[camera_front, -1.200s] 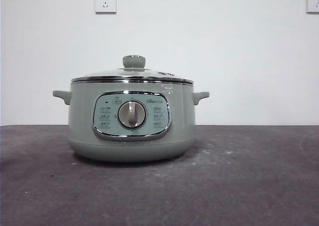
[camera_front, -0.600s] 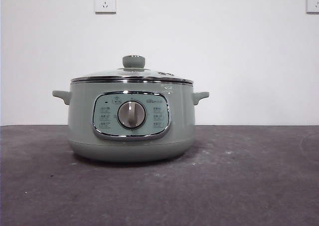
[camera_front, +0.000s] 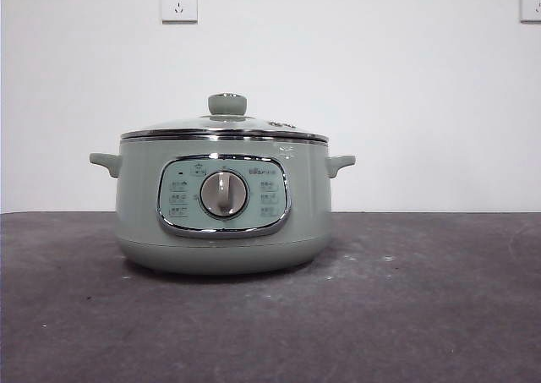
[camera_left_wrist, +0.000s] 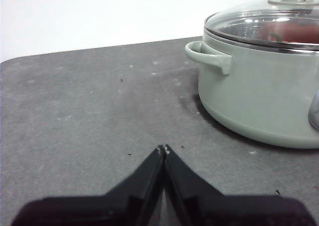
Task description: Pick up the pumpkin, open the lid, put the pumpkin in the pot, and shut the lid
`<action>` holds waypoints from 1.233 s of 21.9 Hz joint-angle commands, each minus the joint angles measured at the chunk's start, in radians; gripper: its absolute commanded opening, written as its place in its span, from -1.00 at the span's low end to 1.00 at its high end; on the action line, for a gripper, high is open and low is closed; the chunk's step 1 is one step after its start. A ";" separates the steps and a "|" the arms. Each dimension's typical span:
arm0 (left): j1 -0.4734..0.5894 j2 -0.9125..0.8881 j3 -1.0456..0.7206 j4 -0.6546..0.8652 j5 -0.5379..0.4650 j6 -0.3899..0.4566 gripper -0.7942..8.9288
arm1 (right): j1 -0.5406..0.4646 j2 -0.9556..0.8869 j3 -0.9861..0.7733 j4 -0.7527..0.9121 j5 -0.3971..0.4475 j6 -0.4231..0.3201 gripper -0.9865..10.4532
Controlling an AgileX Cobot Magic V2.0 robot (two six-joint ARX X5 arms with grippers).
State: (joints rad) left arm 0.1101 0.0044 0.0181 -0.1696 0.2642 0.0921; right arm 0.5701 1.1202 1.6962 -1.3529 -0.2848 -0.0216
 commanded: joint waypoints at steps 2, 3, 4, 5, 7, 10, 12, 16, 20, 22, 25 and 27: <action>0.003 -0.003 -0.016 0.003 -0.001 -0.011 -0.84 | 0.000 -0.002 -0.001 -0.003 0.002 0.009 -0.83; 0.003 -0.003 -0.016 0.003 -0.001 -0.011 -0.84 | 0.000 -0.002 -0.001 -0.003 0.002 0.009 -0.83; 0.003 -0.003 -0.016 0.003 -0.001 -0.011 -0.84 | 0.000 -0.002 -0.001 -0.003 0.003 0.009 -0.83; 0.003 -0.003 -0.016 0.003 -0.001 -0.011 -0.84 | 0.000 -0.002 -0.001 -0.003 0.003 0.009 -0.83; 0.003 -0.003 -0.016 0.003 -0.001 -0.011 -0.84 | 0.000 -0.002 -0.001 -0.003 0.002 0.009 -0.83; 0.003 -0.003 -0.016 0.003 -0.001 -0.011 -0.84 | 0.000 -0.002 0.000 -0.003 0.002 0.009 -0.83; 0.003 -0.003 -0.016 0.003 -0.001 -0.011 -0.84 | -0.010 -0.002 -0.001 -0.002 0.010 -0.002 -0.83; 0.003 -0.003 -0.016 0.003 -0.001 -0.011 -0.84 | -0.143 -0.089 -0.005 0.133 -0.007 -0.039 -0.83; 0.003 -0.003 -0.016 0.004 -0.001 -0.011 -0.84 | -0.318 -0.267 -0.155 0.434 -0.134 -0.037 -0.83; 0.003 -0.003 -0.016 0.004 -0.001 -0.011 -0.84 | -0.384 -0.379 -0.324 0.590 -0.129 -0.059 -0.83; 0.003 -0.003 -0.016 0.004 -0.001 -0.011 -0.84 | -0.441 -0.542 -0.612 0.864 -0.129 -0.065 -0.83; 0.003 -0.003 -0.016 0.004 -0.001 -0.011 -0.84 | -0.457 -0.624 -0.766 1.005 -0.129 -0.066 -0.83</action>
State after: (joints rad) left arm 0.1101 0.0044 0.0181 -0.1696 0.2646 0.0917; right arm 0.1188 0.5377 1.0374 -0.4339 -0.4122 -0.0792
